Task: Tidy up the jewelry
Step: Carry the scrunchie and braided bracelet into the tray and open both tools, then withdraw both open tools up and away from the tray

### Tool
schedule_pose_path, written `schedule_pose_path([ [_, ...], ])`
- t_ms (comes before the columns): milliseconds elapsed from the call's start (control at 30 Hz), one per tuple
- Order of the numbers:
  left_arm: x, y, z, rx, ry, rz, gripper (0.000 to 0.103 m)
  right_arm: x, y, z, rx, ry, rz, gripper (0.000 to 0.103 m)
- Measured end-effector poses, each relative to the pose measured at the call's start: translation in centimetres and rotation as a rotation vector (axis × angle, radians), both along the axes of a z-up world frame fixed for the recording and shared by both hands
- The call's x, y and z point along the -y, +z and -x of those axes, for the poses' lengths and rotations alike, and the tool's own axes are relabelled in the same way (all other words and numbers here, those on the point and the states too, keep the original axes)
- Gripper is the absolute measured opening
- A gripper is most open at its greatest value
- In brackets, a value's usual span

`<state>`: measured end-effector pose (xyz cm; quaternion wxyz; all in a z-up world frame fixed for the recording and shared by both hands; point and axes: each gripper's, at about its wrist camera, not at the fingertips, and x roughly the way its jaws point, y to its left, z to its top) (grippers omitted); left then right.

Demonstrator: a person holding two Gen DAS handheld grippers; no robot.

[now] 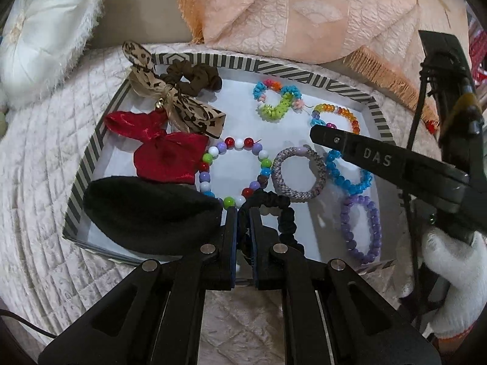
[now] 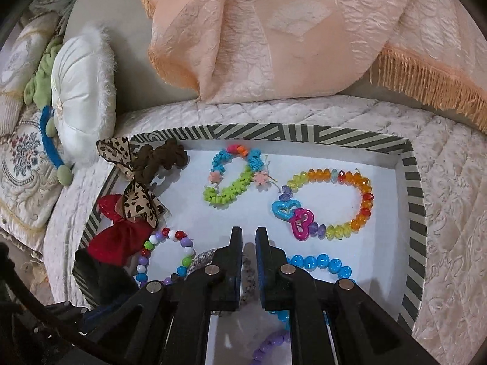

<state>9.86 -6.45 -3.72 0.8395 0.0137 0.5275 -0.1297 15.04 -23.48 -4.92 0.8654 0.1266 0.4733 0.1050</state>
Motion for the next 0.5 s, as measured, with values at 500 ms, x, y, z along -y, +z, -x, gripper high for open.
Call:
schedule_pose_path([
  [500, -0.6, 2.6, 4.1, 0.095, 0.023, -0.011, 0.044, 1.2, 4.6, 9.2, 0.117, -0.060, 0.053, 0.034],
])
